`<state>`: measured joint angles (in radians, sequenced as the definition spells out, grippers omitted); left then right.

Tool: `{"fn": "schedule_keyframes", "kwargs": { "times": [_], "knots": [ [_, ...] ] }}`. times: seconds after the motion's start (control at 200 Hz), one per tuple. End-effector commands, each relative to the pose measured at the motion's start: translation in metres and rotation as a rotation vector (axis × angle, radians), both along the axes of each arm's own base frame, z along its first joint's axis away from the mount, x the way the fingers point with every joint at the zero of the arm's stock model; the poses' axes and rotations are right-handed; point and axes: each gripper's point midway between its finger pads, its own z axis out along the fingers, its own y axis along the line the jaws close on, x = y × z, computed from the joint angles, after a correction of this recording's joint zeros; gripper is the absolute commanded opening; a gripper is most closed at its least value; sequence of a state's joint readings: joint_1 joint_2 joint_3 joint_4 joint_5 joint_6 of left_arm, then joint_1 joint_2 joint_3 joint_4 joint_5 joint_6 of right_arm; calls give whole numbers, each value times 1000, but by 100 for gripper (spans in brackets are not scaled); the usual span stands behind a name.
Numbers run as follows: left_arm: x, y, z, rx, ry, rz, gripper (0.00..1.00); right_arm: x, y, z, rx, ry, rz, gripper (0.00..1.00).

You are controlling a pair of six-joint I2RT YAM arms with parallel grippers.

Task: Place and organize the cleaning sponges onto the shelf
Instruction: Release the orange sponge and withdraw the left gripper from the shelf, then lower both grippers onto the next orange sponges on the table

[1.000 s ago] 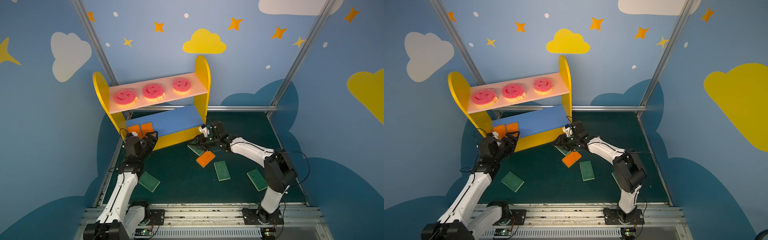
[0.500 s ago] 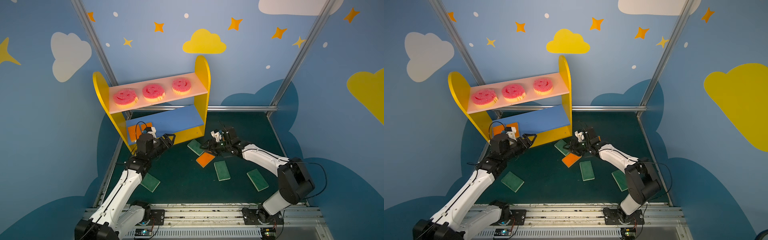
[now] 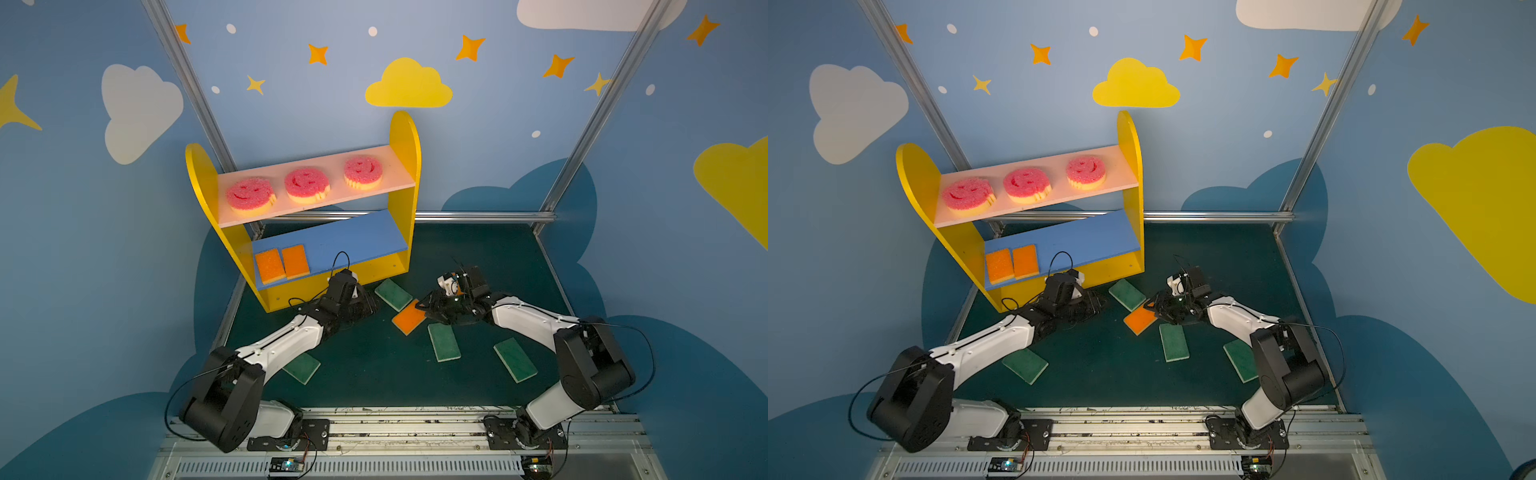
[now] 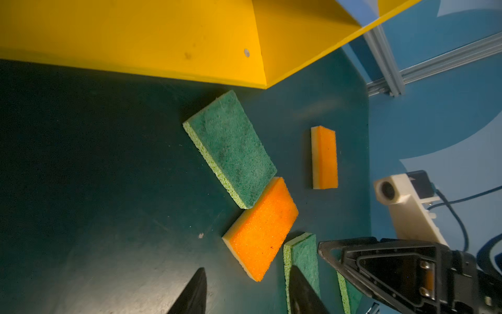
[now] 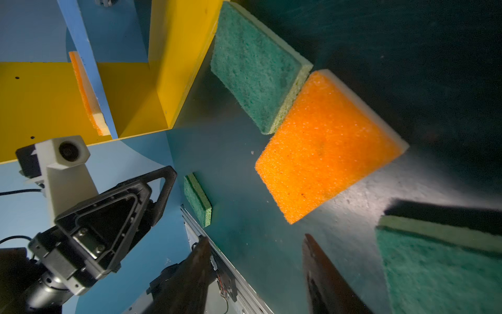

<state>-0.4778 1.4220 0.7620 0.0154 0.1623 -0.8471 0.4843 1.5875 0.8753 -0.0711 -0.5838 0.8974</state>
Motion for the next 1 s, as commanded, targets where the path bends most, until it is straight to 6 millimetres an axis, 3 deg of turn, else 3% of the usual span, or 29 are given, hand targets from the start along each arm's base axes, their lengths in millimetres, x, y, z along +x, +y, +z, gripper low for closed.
{"fn": "schedule_keyframes", "kwargs": {
  "times": [0.0, 0.22, 0.616, 0.991],
  "knots": [
    [10, -19, -1, -4, -26, -62, 49, 0, -9, -1, -3, -11, -8, 53],
    [16, -41, -31, 16, 27, -133, 50, -1, -23, -5, -7, -6, -27, 53],
    [10, -87, -64, 9, 90, -253, 50, 0, -40, -8, -8, 8, -50, 52],
    [-7, -96, -77, 10, 118, -281, 41, 2, -47, -4, -3, 3, -62, 52]
  ]
}}
